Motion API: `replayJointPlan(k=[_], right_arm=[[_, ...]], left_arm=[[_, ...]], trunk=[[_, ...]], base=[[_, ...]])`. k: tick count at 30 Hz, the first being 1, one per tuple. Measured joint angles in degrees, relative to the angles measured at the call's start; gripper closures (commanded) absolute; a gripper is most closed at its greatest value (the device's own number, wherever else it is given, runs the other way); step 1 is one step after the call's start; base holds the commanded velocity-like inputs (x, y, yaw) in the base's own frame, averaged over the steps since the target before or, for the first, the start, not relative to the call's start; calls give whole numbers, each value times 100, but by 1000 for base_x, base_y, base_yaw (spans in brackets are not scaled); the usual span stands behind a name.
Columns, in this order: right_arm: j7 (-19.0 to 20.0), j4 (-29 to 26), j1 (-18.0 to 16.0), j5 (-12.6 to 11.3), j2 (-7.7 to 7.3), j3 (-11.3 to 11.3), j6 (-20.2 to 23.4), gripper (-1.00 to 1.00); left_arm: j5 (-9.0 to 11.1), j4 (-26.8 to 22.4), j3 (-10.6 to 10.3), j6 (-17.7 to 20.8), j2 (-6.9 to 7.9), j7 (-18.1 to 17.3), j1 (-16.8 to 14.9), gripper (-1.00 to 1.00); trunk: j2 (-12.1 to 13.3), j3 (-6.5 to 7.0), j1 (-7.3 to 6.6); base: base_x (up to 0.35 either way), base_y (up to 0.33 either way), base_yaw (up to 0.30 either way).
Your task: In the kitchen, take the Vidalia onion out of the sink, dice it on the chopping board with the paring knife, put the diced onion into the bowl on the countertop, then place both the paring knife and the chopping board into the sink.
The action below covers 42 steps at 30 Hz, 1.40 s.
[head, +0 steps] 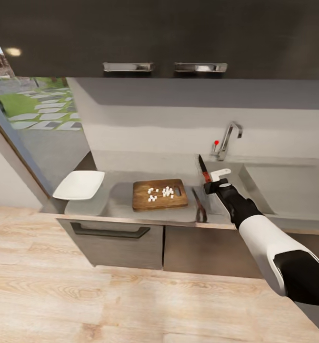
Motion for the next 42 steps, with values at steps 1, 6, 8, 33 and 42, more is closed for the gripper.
replayJointPlan(k=[1, 6, 8, 33, 42], right_arm=[[3, 11, 1, 4, -6, -2, 0, 100], [17, 173, -2, 9, -86, -196, -7, 100], [34, 308, -1, 6, -91, -357, -20, 100], [61, 1578, -5, -524, 83, -489, -245, 100], [61, 1795, -6, -533, 104, -491, -356, 100]], left_arm=[[0, 3, 0, 0, 0, 0, -2, -100], [0, 5, 1, 0, -1, 0, -1, -100], [0, 1, 1, 0, -1, 0, -1, -100], [-1, -4, 4, 1, -1, -2, 1, -100], [-1, -4, 5, 2, -1, -2, -1, -100]], trunk=[[0, 0, 0], [1, 0, 0], [1, 0, 0], [0, 0, 0], [-1, -1, -2]], base=[[6, -314, 0], [1, -315, 0], [0, -316, 0], [112, -100, 0], [107, 45, 0]])
